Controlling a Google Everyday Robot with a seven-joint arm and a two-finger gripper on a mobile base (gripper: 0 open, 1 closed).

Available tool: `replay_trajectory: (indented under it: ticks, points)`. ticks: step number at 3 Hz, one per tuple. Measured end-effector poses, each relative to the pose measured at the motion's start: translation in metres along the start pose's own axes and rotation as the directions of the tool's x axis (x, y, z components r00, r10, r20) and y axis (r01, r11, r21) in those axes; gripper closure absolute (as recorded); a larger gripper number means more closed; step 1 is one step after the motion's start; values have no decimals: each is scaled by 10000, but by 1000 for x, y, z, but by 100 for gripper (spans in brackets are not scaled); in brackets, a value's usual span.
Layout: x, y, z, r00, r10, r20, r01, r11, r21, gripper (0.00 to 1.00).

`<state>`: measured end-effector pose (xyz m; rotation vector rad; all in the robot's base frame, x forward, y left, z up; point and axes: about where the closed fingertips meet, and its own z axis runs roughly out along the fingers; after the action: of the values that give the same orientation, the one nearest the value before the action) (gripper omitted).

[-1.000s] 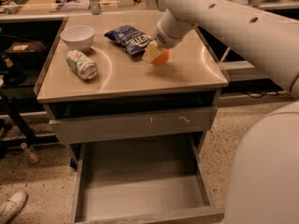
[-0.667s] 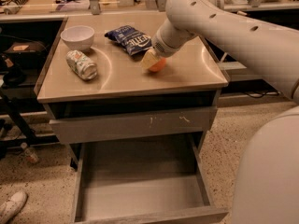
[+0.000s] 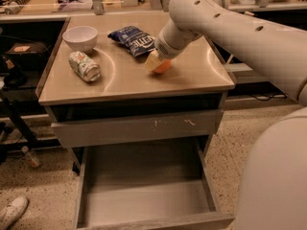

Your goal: Pick orange from middle drawer and place on counter

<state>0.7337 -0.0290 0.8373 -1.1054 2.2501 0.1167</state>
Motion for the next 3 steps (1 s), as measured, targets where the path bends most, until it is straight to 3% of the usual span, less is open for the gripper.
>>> replay_trajectory:
  ticks: [3]
  points:
    - [0,0,0,10000,-1,-1,1,10000,-1,11]
